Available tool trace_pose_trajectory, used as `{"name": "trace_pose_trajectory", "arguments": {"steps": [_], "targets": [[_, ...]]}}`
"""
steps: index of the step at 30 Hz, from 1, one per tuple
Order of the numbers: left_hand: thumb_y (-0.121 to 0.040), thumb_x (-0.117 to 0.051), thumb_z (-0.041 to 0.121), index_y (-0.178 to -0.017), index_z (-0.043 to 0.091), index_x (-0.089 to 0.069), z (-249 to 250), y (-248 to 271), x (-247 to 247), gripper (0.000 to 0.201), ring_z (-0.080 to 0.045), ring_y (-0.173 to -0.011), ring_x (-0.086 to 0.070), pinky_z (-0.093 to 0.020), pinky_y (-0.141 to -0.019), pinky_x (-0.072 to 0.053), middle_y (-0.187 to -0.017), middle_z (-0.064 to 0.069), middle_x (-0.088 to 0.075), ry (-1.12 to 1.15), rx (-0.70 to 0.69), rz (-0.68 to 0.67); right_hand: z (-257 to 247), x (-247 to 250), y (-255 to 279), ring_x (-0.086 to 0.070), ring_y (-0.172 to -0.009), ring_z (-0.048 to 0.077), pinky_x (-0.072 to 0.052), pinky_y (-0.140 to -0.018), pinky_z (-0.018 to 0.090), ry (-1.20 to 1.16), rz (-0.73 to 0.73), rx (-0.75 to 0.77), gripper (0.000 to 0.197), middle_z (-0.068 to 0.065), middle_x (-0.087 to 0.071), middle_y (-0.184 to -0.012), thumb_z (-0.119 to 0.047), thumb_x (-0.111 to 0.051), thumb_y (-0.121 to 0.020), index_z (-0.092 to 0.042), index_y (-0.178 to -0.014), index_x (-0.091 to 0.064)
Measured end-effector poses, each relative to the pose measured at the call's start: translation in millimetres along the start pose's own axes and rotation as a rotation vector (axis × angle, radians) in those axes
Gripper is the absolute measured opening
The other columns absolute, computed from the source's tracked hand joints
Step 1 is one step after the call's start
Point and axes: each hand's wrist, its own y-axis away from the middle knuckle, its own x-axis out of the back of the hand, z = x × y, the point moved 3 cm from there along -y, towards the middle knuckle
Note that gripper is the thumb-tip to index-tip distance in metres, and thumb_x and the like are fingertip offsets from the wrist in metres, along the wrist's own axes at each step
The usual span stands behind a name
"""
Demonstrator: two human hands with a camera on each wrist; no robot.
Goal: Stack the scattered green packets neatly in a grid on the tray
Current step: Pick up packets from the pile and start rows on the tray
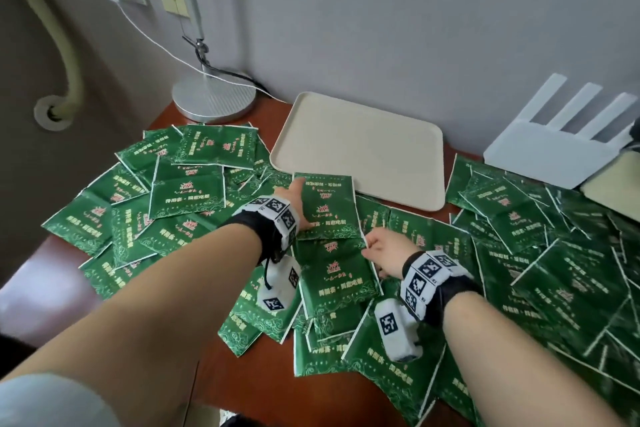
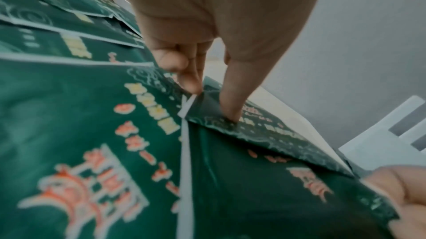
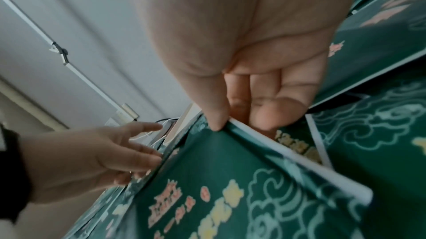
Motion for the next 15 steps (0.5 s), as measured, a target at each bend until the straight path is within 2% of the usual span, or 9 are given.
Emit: {"name": "trace_pose_trajectory", "arguments": {"steps": [2,4,8,9,12,15], "targets": [[-0.076,-0.074,0.025,-0.146,0.027,-0.007,-0.1,-5.8,-2.6,0.097,-0.032,-0.119,-0.048,-0.041,-0.095,-0.043,-0.138,-0.017,-0.035,0.010,0.009,-0.005,2.1,-0.5,0.7,-0.058,-0.063,0.014,-0.053,-0.071,0.033,-0.068,-0.009,-0.021,0.022,0.010,-0.061,-0.103,-0.024,-0.045,-0.096,-0.008,-0.109,-0.051],[-0.075,-0.075,0.025,-0.146,0.025,-0.008,-1.7,-10.6,-4.6,0.097,-0.031,-0.119,-0.049,-0.039,-0.094,-0.044,-0.137,-0.017,-0.037,0.007,-0.011,-0.008,5.6,-2.4,0.3,-0.057,-0.056,0.012,-0.051,-0.064,0.029,-0.136,-0.004,-0.038,0.013,0.008,-0.060,-0.100,-0.024,-0.044,-0.096,-0.013,-0.100,-0.050],[-0.077,-0.073,0.014,-0.145,0.017,-0.012,-4.3,-23.6,-4.1,0.091,-0.028,-0.105,-0.059,-0.035,-0.087,-0.050,-0.121,-0.014,-0.057,0.019,-0.070,-0.039,12.7,-6.4,-0.4,-0.057,-0.058,0.009,-0.053,-0.054,0.020,-0.266,0.026,-0.096,0.009,-0.008,-0.046,-0.080,-0.021,-0.046,-0.096,-0.018,-0.087,-0.045],[-0.078,-0.071,0.013,-0.144,0.015,-0.016,-5.2,-26.6,-3.7,0.086,-0.027,-0.102,-0.061,-0.034,-0.084,-0.051,-0.115,-0.014,-0.060,0.007,-0.070,-0.043,12.9,-6.3,0.3,-0.058,-0.059,0.009,-0.054,-0.057,0.022,-0.293,0.034,-0.107,0.011,-0.009,-0.045,-0.078,-0.022,-0.046,-0.095,-0.019,-0.085,-0.045],[-0.081,-0.067,0.012,-0.133,0.010,-0.032,-3.1,-30.4,-4.7,0.063,-0.025,-0.095,-0.062,-0.032,-0.081,-0.052,-0.107,-0.011,-0.062,-0.058,-0.088,-0.064,13.6,-4.7,3.4,-0.059,-0.062,0.010,-0.056,-0.079,0.040,-0.373,0.066,-0.142,0.016,-0.004,-0.051,-0.080,-0.021,-0.046,-0.095,-0.022,-0.079,-0.044],[-0.082,-0.063,0.011,-0.133,0.016,-0.035,0.0,-29.5,-5.3,0.058,-0.029,-0.098,-0.059,-0.040,-0.087,-0.051,-0.119,-0.012,-0.049,-0.137,-0.125,-0.061,14.2,-4.8,8.9,-0.058,-0.064,0.009,-0.054,-0.083,0.043,-0.425,0.117,-0.185,0.016,0.001,-0.052,-0.078,-0.020,-0.046,-0.095,-0.018,-0.079,-0.045]]}}
